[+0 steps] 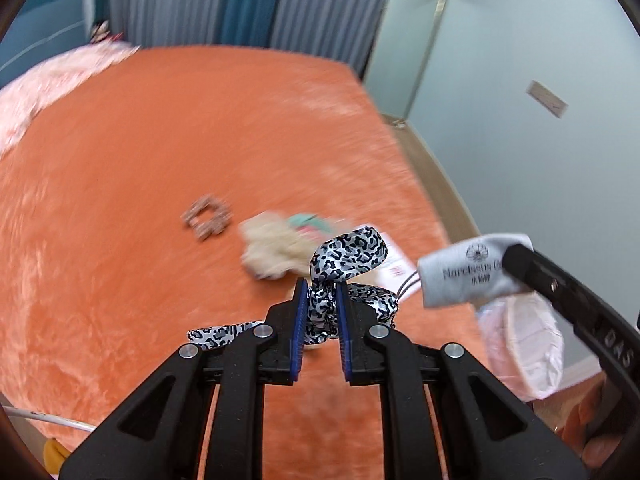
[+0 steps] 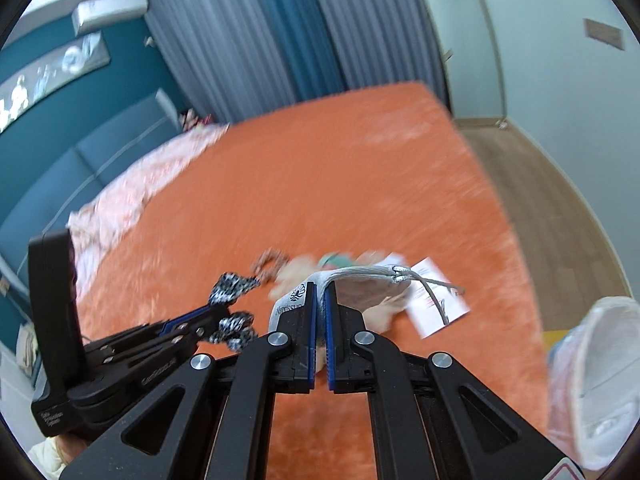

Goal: Collect trash
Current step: 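Carry bag and ribbon to the bin and open both tools inside it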

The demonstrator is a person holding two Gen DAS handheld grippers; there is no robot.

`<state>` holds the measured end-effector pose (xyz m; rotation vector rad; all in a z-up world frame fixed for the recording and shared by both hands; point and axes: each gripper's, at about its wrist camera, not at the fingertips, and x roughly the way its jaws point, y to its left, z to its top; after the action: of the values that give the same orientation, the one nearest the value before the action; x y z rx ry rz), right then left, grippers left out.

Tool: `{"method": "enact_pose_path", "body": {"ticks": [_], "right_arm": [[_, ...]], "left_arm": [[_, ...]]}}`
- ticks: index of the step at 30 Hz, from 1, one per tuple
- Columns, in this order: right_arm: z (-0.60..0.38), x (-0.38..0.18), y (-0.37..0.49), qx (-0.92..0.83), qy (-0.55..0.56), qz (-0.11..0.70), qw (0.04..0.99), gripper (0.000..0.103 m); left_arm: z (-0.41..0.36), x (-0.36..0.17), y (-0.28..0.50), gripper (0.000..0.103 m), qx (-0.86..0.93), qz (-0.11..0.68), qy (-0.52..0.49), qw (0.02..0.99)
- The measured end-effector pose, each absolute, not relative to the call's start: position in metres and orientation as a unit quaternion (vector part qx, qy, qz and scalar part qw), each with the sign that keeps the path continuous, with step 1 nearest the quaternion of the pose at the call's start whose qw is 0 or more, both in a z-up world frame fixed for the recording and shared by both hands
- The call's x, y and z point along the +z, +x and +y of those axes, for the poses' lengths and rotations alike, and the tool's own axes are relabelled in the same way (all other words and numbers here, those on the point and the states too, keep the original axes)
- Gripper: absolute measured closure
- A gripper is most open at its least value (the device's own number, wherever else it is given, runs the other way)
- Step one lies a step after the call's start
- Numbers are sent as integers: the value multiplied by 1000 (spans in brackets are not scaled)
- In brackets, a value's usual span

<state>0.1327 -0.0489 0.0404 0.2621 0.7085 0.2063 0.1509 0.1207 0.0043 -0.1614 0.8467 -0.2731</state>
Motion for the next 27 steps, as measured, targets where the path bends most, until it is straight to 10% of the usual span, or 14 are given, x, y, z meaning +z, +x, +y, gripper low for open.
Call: {"method": "enact_pose_path", "body": {"ticks": [27], "right_arm": [[-309,37,10,-140,230,285,920,99]], "left_arm": [[-190,40,86,89,-379,383,73,840]]}}
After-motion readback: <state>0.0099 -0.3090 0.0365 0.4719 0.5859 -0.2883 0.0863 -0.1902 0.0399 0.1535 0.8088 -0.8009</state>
